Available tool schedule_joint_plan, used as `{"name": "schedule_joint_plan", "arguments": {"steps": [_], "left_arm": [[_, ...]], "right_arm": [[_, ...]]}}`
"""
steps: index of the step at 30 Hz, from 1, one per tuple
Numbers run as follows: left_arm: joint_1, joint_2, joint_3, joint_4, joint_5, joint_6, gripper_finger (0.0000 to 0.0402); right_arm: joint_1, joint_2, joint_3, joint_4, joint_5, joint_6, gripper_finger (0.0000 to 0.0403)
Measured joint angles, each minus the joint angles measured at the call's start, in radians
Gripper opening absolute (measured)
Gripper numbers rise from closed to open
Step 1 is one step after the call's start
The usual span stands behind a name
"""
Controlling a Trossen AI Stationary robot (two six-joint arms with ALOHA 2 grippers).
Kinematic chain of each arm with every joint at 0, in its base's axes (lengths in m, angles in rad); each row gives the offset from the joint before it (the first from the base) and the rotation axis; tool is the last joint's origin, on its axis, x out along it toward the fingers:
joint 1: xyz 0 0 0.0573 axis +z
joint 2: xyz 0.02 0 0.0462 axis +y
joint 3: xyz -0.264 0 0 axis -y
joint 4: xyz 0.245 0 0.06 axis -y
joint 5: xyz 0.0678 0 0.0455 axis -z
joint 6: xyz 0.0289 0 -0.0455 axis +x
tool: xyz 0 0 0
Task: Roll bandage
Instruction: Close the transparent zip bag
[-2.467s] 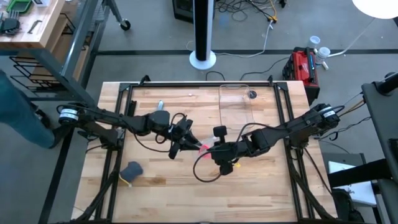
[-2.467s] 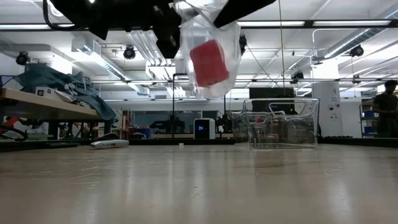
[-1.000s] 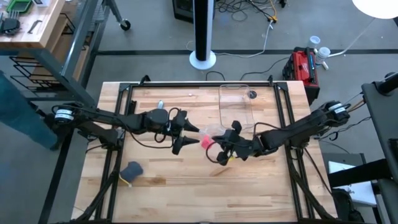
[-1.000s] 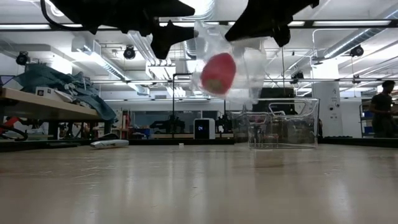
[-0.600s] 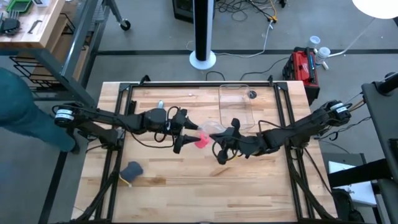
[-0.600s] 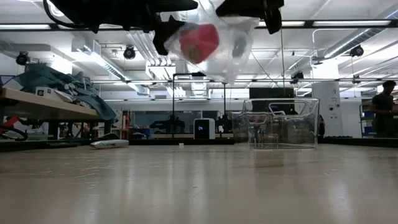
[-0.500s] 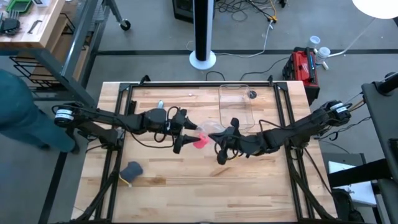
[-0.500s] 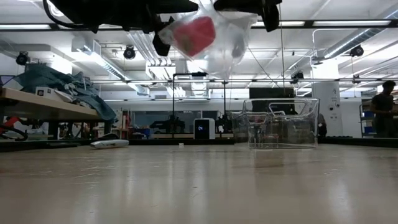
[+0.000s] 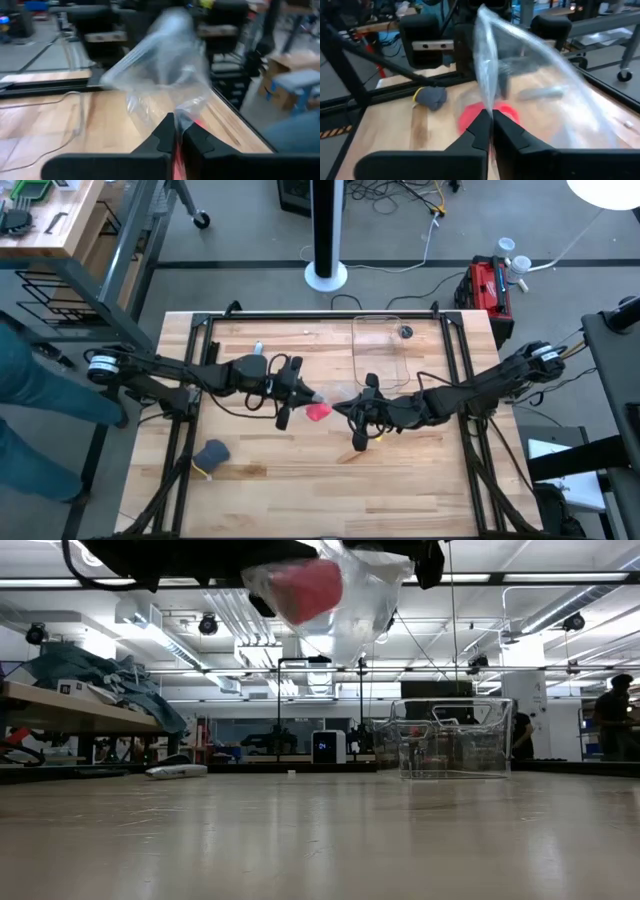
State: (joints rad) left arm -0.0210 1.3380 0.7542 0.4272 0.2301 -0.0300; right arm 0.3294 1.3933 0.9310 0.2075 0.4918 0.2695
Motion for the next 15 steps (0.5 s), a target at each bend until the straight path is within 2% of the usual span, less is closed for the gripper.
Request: {"name": "schedule_joint_plan", "arguments": {"steps": [5, 7, 9, 12, 15], "left_arm": [[-0.027, 0.0, -0.012, -0.01, 0.018, 0.081, 0.0001], [-0.031, 0.0, -0.012, -0.019, 0.02, 0.098, 0.0001], [-0.032, 0.0, -0.013, -0.03, 0.027, 0.1, 0.0001], [-0.032, 0.0, -0.014, -0.056, 0.032, 0.105, 0.0], [-0.032, 0.0, -0.018, -0.071, 0.033, 0.108, 0.0]], "right_arm": [[0.0, -0.012, 0.0, -0.051, -0.046, -0.042, 0.0084], [0.0, -0.012, 0.0, -0.053, -0.103, -0.067, 0.0107], [0.0, -0.011, 0.0, -0.039, -0.127, -0.066, 0.0118], [0.0, -0.014, 0.0, -0.043, -0.127, -0.07, 0.0102], [0.0, -0.026, 0.0, -0.046, -0.123, -0.072, 0.0041]]}}
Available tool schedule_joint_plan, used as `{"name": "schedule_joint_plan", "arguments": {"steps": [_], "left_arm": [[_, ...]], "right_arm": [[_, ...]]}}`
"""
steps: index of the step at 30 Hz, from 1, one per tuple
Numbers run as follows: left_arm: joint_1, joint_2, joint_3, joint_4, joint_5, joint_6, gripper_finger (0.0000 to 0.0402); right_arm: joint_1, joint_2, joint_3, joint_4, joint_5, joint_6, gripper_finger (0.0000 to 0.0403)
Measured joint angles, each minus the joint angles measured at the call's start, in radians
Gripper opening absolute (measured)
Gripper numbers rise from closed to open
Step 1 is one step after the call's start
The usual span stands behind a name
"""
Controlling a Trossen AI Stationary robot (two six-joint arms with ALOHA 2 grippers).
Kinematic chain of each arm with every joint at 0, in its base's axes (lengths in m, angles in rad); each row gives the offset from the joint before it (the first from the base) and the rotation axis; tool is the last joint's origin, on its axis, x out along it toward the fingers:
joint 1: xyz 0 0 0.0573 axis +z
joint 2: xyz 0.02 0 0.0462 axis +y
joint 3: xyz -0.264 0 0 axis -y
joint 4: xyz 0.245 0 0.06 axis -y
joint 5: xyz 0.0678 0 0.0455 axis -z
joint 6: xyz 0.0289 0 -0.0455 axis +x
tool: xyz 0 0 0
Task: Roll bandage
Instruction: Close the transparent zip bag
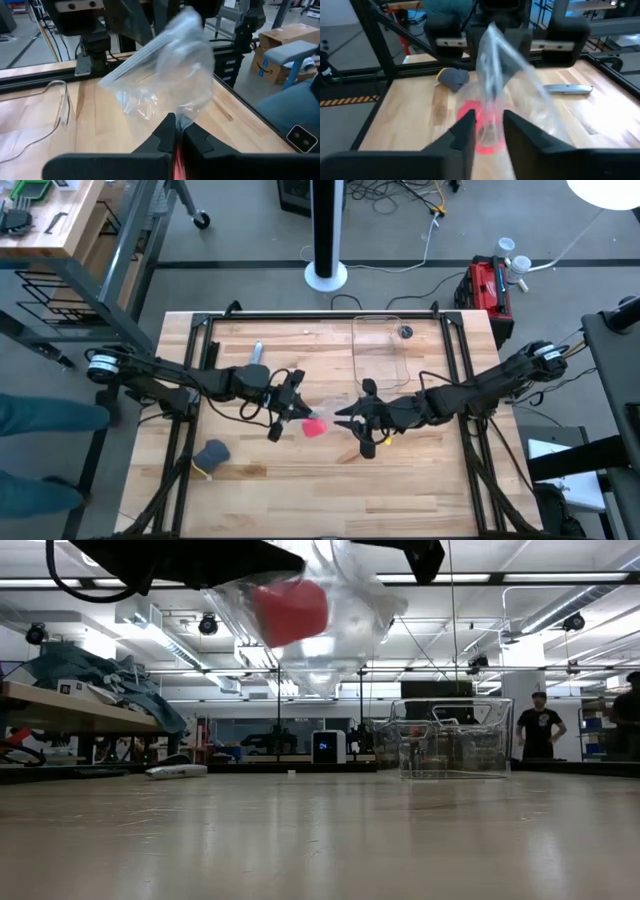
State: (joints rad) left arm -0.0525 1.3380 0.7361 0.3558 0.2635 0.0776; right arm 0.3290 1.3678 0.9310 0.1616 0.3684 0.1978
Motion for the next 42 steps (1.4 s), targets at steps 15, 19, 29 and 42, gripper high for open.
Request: {"name": "schedule_joint_plan", "arguments": {"steps": [15, 19, 29, 42], "left_arm": [[-0.006, 0.0, 0.0, 0.015, 0.143, 0.05, 0.0], [-0.006, 0.0, 0.001, 0.04, 0.16, 0.051, 0.0], [-0.02, 0.0, 0.002, 0.058, 0.193, 0.071, 0.0], [-0.023, 0.0, 0.002, 0.061, 0.195, 0.071, 0.0]], "right_arm": [[-0.002, -0.001, 0.001, 0.027, -0.159, -0.032, 0.0107], [-0.004, 0.024, 0.001, 0.069, -0.16, -0.075, 0.0129], [-0.047, 0.11, 0.097, 0.064, -0.277, -0.094, 0.0136], [-0.074, 0.235, 0.265, -0.08, -0.463, -0.112, 0.0092]]}}
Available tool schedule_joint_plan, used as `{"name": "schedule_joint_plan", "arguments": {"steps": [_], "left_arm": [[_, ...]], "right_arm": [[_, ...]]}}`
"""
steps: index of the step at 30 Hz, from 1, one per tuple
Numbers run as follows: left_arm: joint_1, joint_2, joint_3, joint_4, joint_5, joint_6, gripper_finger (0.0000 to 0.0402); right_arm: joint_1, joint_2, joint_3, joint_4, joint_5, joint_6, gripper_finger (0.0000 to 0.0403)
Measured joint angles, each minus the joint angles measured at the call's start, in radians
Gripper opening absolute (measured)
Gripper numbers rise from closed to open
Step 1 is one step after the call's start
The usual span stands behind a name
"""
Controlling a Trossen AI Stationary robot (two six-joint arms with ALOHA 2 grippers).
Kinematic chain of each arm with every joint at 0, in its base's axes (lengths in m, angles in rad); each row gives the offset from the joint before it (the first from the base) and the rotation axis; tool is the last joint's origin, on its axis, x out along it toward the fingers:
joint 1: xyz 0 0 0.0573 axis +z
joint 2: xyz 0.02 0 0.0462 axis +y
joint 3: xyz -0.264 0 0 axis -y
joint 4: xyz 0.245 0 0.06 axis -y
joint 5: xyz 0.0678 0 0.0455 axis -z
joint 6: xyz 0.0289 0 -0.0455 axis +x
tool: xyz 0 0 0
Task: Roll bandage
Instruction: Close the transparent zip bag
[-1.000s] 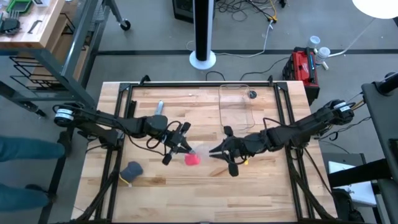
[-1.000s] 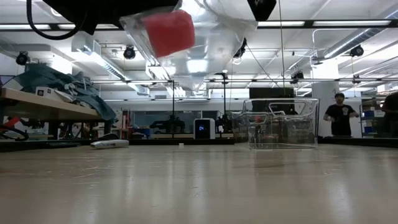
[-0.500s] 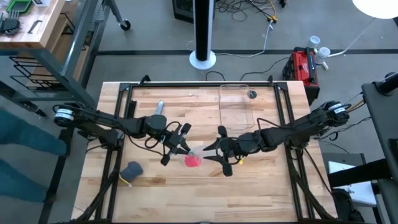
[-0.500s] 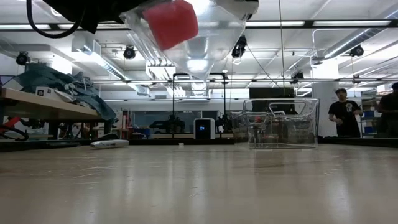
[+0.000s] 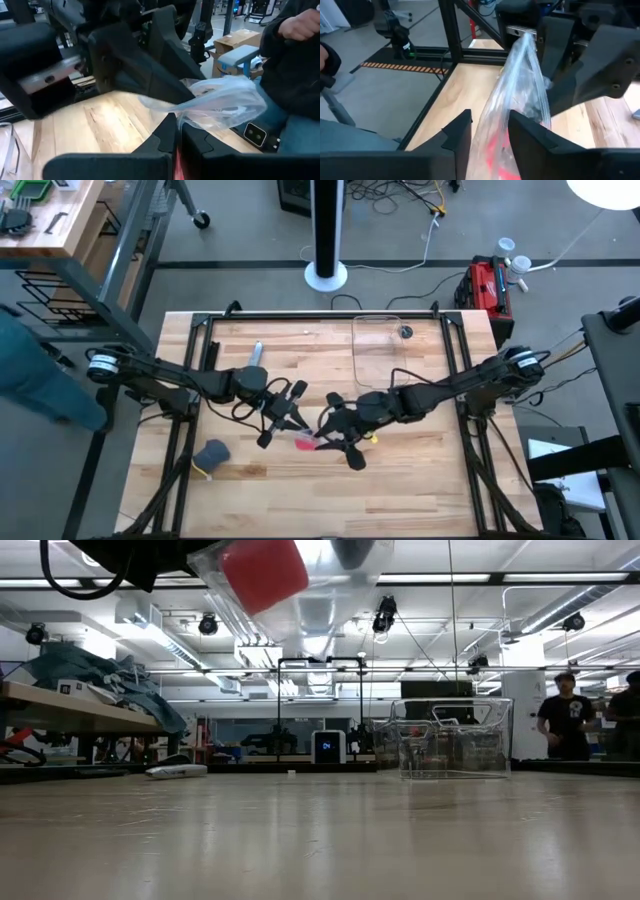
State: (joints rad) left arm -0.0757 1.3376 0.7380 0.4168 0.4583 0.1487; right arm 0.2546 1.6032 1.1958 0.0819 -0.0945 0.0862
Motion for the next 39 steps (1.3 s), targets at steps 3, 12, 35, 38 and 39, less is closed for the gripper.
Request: {"name": "schedule_joint_plan", "arguments": {"steps": [3, 12, 35, 38, 39], "left_arm": [[0.0, 0.0, 0.0, -0.021, -0.001, 0.0, 0.0], [0.0, 0.0, 0.0, -0.088, -0.004, 0.0, 0.0], [0.001, 0.0, 0.0, -0.051, -0.032, 0.0, 0.0], [0.0, 0.0, 0.0, -0.051, -0.029, 0.006, 0.0], [0.0, 0.0, 0.0, -0.051, -0.029, 0.01, 0.0]], "right_arm": [[0.003, -0.004, 0.008, -0.015, 0.034, -0.027, 0.0026], [0.052, -0.081, 0.009, -0.154, 0.22, -0.043, 0.0002], [0.124, -0.156, 0.009, -0.394, 0.589, 0.144, 0.0126], [0.125, -0.157, 0.009, -0.395, 0.588, 0.149, 0.0147], [0.125, -0.157, 0.009, -0.399, 0.586, 0.149, 0.0152]]}}
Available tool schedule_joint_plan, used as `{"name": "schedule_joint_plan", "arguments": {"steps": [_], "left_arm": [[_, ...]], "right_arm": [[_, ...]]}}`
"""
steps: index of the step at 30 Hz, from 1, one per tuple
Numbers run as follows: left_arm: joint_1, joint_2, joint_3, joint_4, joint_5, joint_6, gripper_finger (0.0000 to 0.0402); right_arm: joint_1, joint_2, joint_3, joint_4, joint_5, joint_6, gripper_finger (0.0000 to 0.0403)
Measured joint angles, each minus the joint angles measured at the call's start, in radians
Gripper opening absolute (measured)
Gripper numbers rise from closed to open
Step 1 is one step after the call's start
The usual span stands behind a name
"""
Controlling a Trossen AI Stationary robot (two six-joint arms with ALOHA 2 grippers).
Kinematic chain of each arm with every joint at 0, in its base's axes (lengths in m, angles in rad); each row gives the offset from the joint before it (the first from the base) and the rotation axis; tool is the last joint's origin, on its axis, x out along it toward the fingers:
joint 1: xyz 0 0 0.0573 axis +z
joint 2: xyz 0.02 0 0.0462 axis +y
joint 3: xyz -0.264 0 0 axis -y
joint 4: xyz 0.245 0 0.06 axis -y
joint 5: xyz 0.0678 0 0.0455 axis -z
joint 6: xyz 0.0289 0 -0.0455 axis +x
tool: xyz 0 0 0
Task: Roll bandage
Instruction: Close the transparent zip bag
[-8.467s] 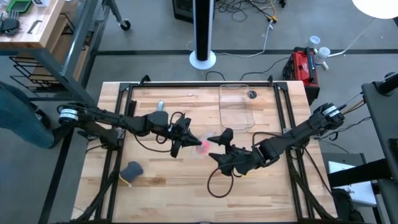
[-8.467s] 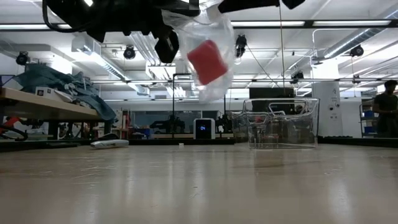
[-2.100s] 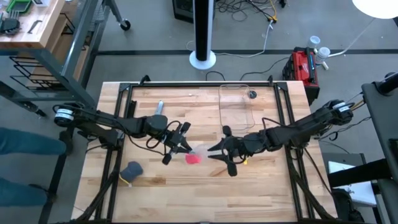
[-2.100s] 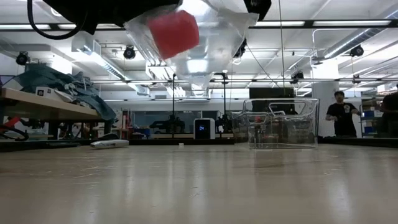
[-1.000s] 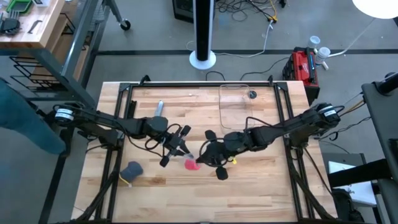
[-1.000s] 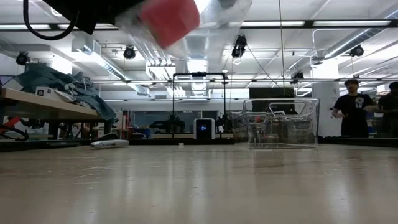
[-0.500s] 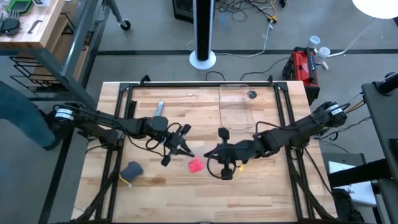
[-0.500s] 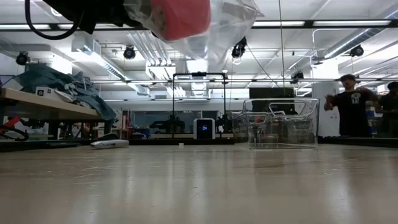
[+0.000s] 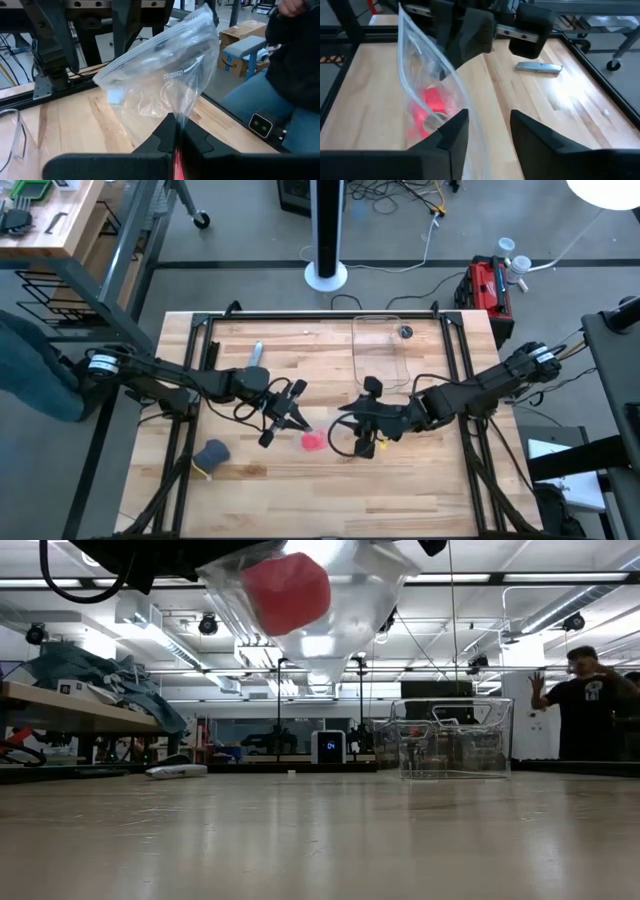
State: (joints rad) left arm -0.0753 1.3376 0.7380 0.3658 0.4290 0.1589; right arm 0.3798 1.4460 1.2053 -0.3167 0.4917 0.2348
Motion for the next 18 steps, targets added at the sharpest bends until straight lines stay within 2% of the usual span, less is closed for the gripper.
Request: {"name": "schedule_joint_plan", "arguments": {"steps": [6, 12, 18], "left_arm": [[0.0, 0.0, 0.0, 0.001, 0.0, 0.009, 0.0], [0.0, 0.0, 0.0, 0.002, 0.001, 0.012, 0.0], [-0.001, 0.0, 0.0, 0.035, 0.027, 0.009, 0.0]], "right_arm": [[0.0, -0.009, 0.0, -0.033, -0.004, 0.002, 0.0165], [0.0, -0.013, 0.0, -0.035, -0.184, 0.013, 0.0161], [0.002, -0.012, -0.001, -0.047, -0.176, -0.018, 0.0164]]}}
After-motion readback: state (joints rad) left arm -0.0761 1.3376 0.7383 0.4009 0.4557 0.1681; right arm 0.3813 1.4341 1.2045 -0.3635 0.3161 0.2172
